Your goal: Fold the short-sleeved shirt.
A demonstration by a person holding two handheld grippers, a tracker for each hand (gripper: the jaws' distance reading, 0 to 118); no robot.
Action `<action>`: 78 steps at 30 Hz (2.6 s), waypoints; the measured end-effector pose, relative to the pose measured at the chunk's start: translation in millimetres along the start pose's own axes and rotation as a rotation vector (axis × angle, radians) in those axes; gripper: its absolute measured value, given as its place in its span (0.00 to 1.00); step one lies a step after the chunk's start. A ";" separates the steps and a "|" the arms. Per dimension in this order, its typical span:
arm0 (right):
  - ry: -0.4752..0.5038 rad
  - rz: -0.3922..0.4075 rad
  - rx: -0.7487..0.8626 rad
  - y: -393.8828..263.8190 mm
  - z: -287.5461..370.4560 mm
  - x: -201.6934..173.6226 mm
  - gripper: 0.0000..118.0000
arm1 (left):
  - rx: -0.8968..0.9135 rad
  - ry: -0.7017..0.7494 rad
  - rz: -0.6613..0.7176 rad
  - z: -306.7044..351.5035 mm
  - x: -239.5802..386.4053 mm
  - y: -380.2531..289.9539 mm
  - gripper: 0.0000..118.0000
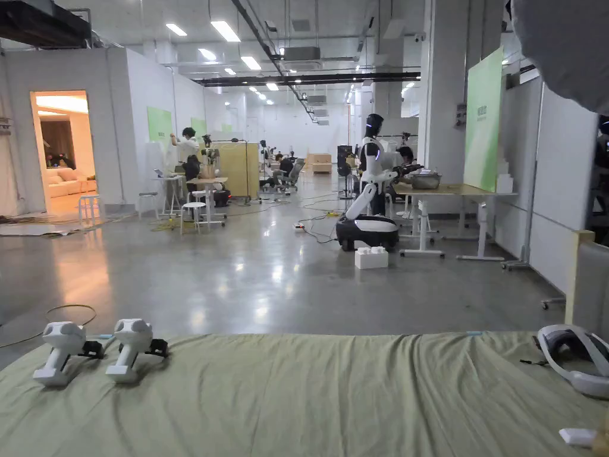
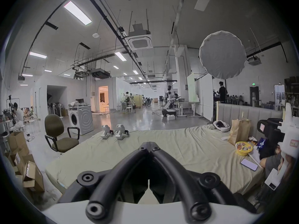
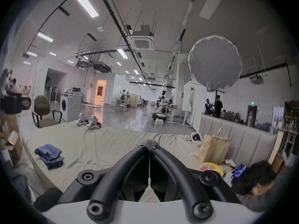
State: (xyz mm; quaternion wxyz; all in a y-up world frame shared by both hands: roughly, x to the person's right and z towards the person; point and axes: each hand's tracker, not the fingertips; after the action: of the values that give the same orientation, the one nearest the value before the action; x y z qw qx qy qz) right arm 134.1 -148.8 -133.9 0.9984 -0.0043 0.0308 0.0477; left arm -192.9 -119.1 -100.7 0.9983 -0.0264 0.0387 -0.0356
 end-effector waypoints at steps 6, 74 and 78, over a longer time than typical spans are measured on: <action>0.000 -0.110 -0.030 3.7 -3.1 23.7 0.02 | 0.005 -0.010 0.015 -7.4 -0.5 0.7 0.01; -0.029 -0.571 -0.372 38.5 -31.2 43.0 1.00 | 0.034 -0.140 0.168 -10.5 -13.7 21.6 1.00; 0.030 -0.551 -0.378 38.8 -32.3 38.7 1.00 | 0.031 -0.141 0.161 -11.0 -12.4 20.7 1.00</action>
State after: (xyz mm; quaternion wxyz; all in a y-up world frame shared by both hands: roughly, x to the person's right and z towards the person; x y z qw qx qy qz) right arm 166.9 -106.9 -168.7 0.9547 -0.1983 0.0338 -0.2192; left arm -204.6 -98.1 -111.9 0.9984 -0.0100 -0.0300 0.0460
